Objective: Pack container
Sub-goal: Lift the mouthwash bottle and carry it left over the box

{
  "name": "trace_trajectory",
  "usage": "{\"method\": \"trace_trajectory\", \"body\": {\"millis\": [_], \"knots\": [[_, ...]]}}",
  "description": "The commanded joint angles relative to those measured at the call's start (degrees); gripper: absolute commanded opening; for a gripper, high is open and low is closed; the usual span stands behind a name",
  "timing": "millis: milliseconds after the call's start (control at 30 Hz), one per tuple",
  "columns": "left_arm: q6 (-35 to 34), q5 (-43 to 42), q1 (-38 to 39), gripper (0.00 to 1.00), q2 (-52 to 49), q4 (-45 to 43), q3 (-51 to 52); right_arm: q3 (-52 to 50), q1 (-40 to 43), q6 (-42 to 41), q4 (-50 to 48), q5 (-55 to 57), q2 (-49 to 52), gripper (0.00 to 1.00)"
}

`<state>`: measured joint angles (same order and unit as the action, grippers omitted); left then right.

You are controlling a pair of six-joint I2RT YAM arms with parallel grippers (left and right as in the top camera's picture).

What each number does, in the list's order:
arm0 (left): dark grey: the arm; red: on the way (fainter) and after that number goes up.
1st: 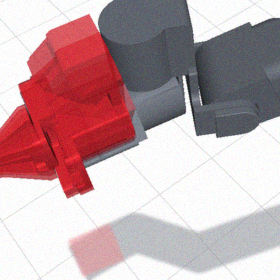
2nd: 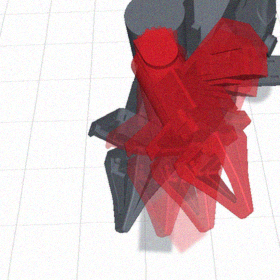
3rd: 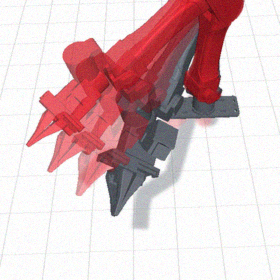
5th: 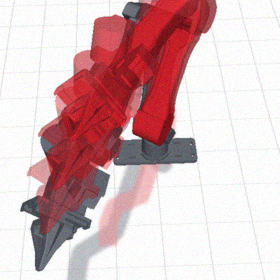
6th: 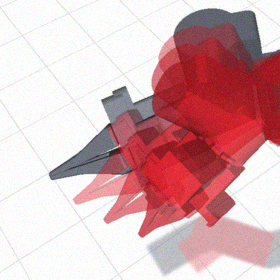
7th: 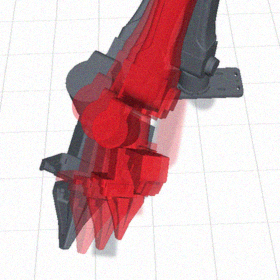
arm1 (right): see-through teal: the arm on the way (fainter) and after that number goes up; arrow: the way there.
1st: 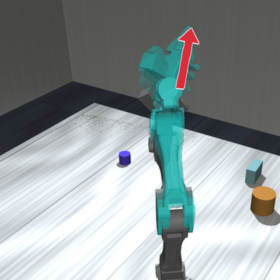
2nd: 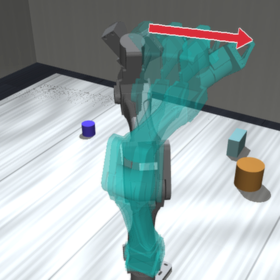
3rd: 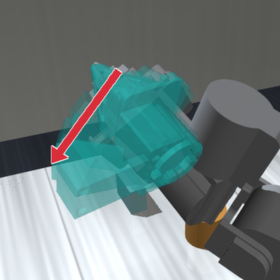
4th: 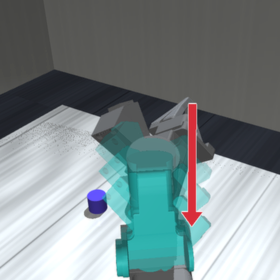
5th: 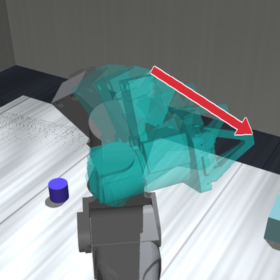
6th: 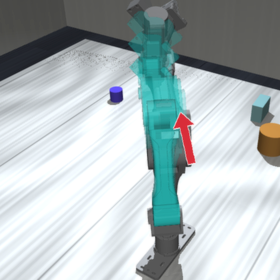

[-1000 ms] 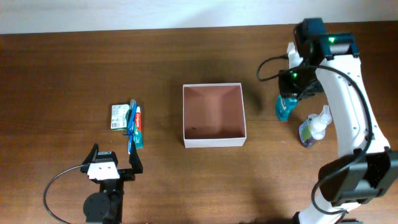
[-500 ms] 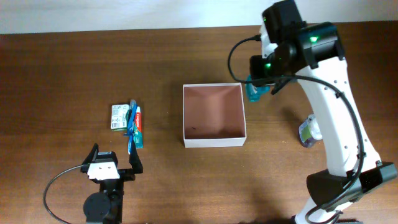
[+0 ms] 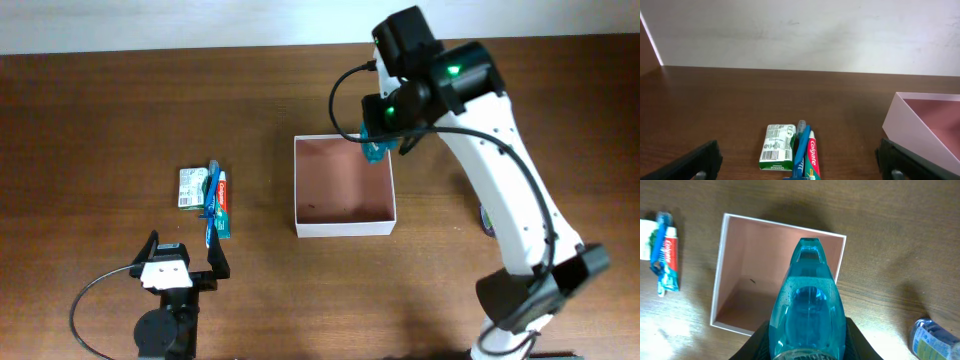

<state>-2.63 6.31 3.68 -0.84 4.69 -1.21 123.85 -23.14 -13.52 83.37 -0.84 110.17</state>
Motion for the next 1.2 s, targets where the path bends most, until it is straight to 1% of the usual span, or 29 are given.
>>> {"method": "trace_trajectory", "body": {"millis": [0,633,1167], "knots": [[-0.35,0.59,-0.15,0.99,0.50,-0.17,0.44,1.03,-0.48,-0.55,-0.20,1.38,1.88,0.28],[-0.35,0.59,-0.15,0.99,0.50,-0.15,0.44,0.81,-0.48,-0.55,-0.90,3.30,8.96,0.28],[-0.35,0.59,-0.15,0.99,0.50,-0.17,0.44,-0.61,-0.42,-0.96,-2.14,4.76,9.60,0.28]]}}
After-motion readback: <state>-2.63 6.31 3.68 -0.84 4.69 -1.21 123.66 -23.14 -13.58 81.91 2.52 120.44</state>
